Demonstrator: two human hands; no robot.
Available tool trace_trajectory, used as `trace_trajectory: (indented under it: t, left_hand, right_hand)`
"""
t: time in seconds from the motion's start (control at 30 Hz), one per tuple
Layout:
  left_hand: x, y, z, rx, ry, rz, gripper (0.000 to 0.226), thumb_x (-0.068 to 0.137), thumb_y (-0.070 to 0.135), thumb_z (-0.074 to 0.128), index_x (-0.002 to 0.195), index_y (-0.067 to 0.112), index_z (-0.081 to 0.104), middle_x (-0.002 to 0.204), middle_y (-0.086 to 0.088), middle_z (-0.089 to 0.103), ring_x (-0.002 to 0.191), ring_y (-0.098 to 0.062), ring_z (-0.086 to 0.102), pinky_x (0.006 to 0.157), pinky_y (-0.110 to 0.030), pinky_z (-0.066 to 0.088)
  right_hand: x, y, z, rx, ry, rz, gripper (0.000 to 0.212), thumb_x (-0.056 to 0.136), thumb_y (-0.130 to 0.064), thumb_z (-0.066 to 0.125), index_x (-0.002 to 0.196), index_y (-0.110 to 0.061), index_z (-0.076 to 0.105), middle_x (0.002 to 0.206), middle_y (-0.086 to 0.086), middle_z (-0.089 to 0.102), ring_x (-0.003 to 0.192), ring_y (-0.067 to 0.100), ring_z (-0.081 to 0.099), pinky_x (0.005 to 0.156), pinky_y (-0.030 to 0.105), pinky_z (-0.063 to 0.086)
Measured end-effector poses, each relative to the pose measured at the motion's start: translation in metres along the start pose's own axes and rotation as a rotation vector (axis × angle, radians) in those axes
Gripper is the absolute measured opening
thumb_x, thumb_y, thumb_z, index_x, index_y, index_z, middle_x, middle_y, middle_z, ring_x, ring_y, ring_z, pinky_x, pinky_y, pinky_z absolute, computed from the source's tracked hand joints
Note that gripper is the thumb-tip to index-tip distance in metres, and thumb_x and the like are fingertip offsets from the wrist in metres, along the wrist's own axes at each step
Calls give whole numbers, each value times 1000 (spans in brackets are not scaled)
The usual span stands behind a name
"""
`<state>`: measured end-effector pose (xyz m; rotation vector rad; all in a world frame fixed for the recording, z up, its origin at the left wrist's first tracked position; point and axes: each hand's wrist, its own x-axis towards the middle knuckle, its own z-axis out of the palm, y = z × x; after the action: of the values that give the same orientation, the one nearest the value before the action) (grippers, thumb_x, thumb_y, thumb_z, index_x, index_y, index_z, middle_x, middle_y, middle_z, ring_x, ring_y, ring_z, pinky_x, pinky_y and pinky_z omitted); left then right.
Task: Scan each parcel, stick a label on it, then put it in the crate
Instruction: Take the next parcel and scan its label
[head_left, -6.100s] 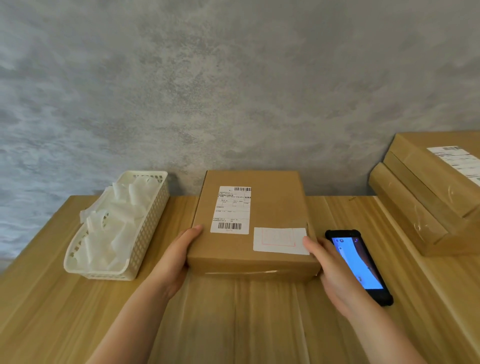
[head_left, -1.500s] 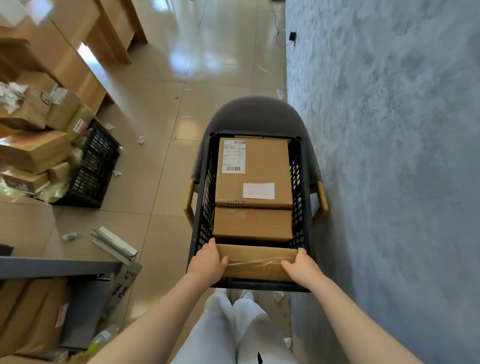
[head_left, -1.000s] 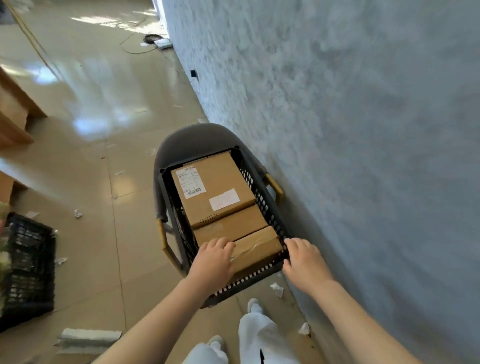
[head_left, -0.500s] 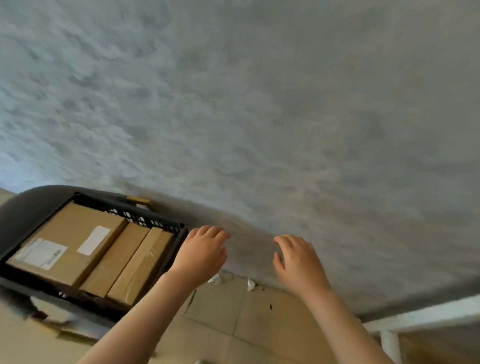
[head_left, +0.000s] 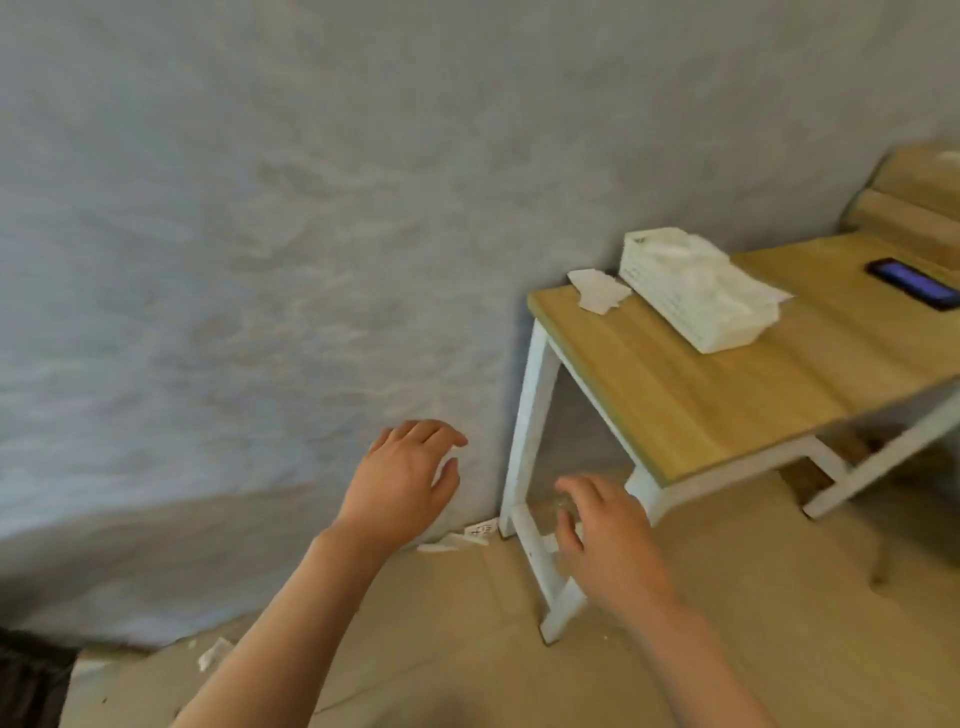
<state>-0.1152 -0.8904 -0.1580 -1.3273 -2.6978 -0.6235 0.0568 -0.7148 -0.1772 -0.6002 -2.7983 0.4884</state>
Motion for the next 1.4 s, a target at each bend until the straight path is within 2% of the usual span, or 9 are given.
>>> trace_trajectory:
  t: [0.13,0.3,0.57,0.73,0.83,0.97,1.13,1.23,1.4]
  left_hand:
    - [43,93,30,-62,-15,169,36,92,34,38,112,23,67,113,6,68,108,-19,62,93,-34,45]
    - [107,186,82,-124,-40,332,35,92,34,40,112,25,66,113,8,67,110,-17,61,96,-36,45]
    - [239,325,166,-134,-118,518,26,96,24,53,119,24,64,120,8,63,117,-13,53,100,-33,42]
    - [322,405,215,-106,-147,638,26,95,26,51,117,25,64,117,10,64,113,-13,56,97,-33,46]
    - [358,451,245,-48,-127,694,31,92,31,41,111,26,65,109,10,66,104,-13,60,91,-33,49]
    - [409,512,283,-10,-89,720,36,90,35,36,107,29,66,105,12,66,98,-12,61,84,-31,51]
    - [472,592,322,-64,-65,651,23,93,25,54,112,26,65,112,11,64,107,-10,59,93,-32,49]
    - [503,634,338,-118,-42,577,21,92,22,59,112,24,66,112,10,65,107,-11,59,91,-33,51]
    - [566,677,361,-37,25,526,37,91,37,39,110,24,68,108,7,68,102,-17,64,87,-36,51]
  right_hand:
    - [-19,83,-52,-20,45,147,29,97,-25,53,125,-22,58,121,-3,60,115,18,54,94,30,40]
    - [-35,188,-104,-83,61,313,36,100,-30,45,136,-25,50,130,-4,55,119,15,51,95,27,43]
    - [-25,345,-170,-142,128,516,34,100,-29,46,133,-23,54,127,-4,56,120,17,51,103,31,37]
    - [-20,441,-204,-141,165,654,34,97,-29,51,130,-22,56,121,-4,59,115,19,54,97,32,40]
    - [-16,495,-225,-150,189,717,31,95,-28,54,126,-22,58,112,-4,60,107,19,57,90,33,42]
    - [-8,578,-254,-181,218,757,28,91,-25,60,118,-20,62,107,-1,62,102,24,60,84,36,44]
    - [21,684,-301,-194,238,735,29,92,-24,57,121,-21,60,113,0,63,104,23,58,85,37,45]
    - [41,737,-331,-159,221,683,28,94,-25,56,121,-23,58,113,-2,60,105,20,56,87,34,44]
    - [90,823,-369,-148,172,577,31,95,-29,53,125,-23,58,115,-1,61,106,20,55,90,35,45]
